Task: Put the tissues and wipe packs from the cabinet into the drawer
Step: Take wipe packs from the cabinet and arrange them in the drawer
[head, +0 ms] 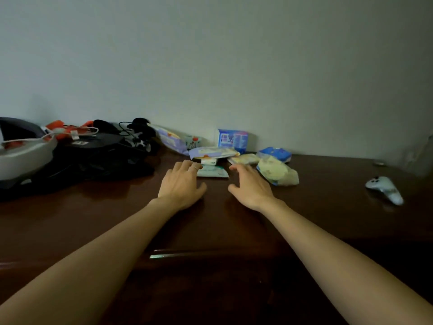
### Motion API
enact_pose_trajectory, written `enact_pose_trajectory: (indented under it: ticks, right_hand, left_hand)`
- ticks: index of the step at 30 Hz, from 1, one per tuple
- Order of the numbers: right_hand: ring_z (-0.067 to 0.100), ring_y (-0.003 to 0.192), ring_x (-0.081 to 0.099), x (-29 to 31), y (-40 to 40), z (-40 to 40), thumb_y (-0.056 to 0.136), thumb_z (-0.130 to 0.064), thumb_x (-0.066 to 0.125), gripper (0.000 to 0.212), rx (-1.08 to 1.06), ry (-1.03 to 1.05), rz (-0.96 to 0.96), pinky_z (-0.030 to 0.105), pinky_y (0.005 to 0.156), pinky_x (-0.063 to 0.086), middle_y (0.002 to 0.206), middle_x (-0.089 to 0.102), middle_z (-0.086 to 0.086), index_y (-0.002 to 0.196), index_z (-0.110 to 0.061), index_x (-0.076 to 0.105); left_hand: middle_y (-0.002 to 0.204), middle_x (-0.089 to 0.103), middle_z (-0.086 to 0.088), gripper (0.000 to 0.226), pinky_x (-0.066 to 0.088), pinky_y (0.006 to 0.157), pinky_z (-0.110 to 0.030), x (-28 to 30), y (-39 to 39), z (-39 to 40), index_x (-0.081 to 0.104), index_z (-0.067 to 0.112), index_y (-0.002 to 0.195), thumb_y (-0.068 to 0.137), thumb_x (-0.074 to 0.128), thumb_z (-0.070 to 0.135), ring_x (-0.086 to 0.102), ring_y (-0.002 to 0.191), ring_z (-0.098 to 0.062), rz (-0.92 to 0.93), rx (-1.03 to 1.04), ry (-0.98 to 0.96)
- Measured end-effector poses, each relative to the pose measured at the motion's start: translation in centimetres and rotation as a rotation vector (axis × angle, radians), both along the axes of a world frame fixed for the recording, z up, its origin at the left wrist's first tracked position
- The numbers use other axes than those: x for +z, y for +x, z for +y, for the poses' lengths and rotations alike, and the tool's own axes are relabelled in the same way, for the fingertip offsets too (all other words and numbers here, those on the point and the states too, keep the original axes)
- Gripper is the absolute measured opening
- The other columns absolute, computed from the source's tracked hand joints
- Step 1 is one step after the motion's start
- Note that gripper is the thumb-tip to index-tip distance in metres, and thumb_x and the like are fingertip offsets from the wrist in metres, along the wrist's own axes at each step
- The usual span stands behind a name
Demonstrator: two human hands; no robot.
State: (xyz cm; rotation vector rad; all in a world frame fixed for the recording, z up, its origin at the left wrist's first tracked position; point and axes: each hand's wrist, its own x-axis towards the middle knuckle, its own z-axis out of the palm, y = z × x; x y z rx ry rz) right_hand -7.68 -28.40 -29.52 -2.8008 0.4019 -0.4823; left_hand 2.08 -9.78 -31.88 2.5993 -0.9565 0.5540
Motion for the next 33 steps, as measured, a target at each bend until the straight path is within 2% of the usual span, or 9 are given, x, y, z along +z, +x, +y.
enact_pose_trajectory:
  ticks: [2,4,8,14,18,22,28,30,33]
  right_hand:
    - [0.023,0.134,0.047,0.6,3.9,-1.0,0.097,-0.03,0.06,0.042,-0.02,-0.093,-0.038,0.042,0.092,0.052,0.149,0.046,0.001,0.138,-0.027,0.052]
    - [0.027,0.143,0.036,0.9,7.9,-1.9,0.1,-0.028,0.054,0.029,-0.072,-0.282,-0.02,0.045,0.103,0.044,0.159,0.036,0.004,0.124,-0.021,0.067]
    - [0.029,0.157,-0.002,0.0,14.1,-2.9,0.099,-0.028,0.054,0.035,-0.091,-0.597,0.289,0.053,0.124,0.008,0.172,0.005,0.005,0.129,-0.019,0.068]
    - [0.027,0.152,0.021,-1.0,13.8,-2.9,0.099,-0.028,0.056,0.053,-0.119,-0.571,0.232,0.053,0.124,0.01,0.167,0.023,0.002,0.149,-0.012,0.049]
    - [0.027,0.148,0.025,0.2,9.7,-1.6,0.089,-0.014,0.069,0.063,-0.082,-0.473,0.015,0.046,0.12,0.024,0.163,0.029,0.002,0.147,-0.006,0.047]
    - [0.026,0.14,0.036,0.4,4.2,0.2,0.089,-0.012,0.071,0.055,-0.139,-0.309,-0.229,0.038,0.108,0.044,0.155,0.041,0.004,0.141,-0.003,0.053]
    - [0.014,0.124,0.055,-1.0,-6.4,3.8,0.094,-0.018,0.07,0.03,-0.244,0.038,-0.615,0.024,0.089,0.046,0.135,0.064,-0.007,0.124,-0.014,0.072]
    - [0.01,0.114,0.062,-2.5,-10.1,5.8,0.092,-0.013,0.072,0.026,-0.245,0.206,-0.752,0.019,0.089,0.045,0.124,0.071,-0.01,0.117,-0.017,0.077]
    - [0.005,0.102,0.068,-5.6,-15.1,9.0,0.087,-0.011,0.078,0.019,-0.228,0.449,-0.863,0.024,0.095,0.053,0.11,0.076,-0.008,0.106,-0.012,0.082]
  left_hand:
    - [0.153,0.039,-0.004,0.067,0.031,0.112,-0.044,-0.7,2.6,-1.6,0.04,0.023,0.147,0.088,0.053,0.053,0.033,0.14,-0.025,0.084,-0.031,0.035]
    - [0.149,0.043,-0.005,0.063,0.029,0.114,-0.045,-1.3,5.1,-2.7,0.041,0.021,0.142,0.09,0.048,0.056,0.038,0.137,-0.026,0.22,-0.005,0.046]
    - [0.121,0.057,-0.007,0.052,0.034,0.107,-0.048,-1.8,7.9,-3.7,0.044,0.018,0.118,0.087,0.041,0.059,0.052,0.116,-0.027,0.217,0.01,0.036]
    - [0.137,0.047,-0.008,0.069,0.015,0.118,-0.05,-2.0,8.4,-3.9,0.045,0.011,0.125,0.083,0.039,0.066,0.038,0.136,-0.022,0.275,-0.1,0.096]
    - [0.104,0.047,-0.001,0.06,0.028,0.11,-0.046,-1.2,5.9,-3.0,0.04,0.019,0.105,0.082,0.043,0.074,0.053,0.112,-0.026,0.156,-0.099,0.071]
    - [0.113,0.047,-0.006,0.089,0.034,0.104,-0.042,-0.9,1.8,-0.8,0.044,0.025,0.14,0.075,0.029,0.083,0.047,0.113,-0.028,0.116,-0.043,0.138]
    - [0.123,0.049,-0.005,0.078,0.039,0.095,-0.045,-1.3,-6.1,3.9,0.054,0.018,0.131,0.076,0.044,0.072,0.045,0.118,-0.027,0.111,0.028,0.085]
    - [0.122,0.053,-0.003,0.079,0.041,0.09,-0.044,-1.5,-9.7,5.5,0.051,0.016,0.128,0.07,0.047,0.069,0.049,0.115,-0.027,0.099,0.026,-0.003]
    - [0.096,0.055,0.004,0.062,0.043,0.068,-0.036,-3.2,-16.4,8.1,0.047,0.02,0.112,0.063,0.056,0.057,0.056,0.094,-0.024,0.007,0.054,-0.306]
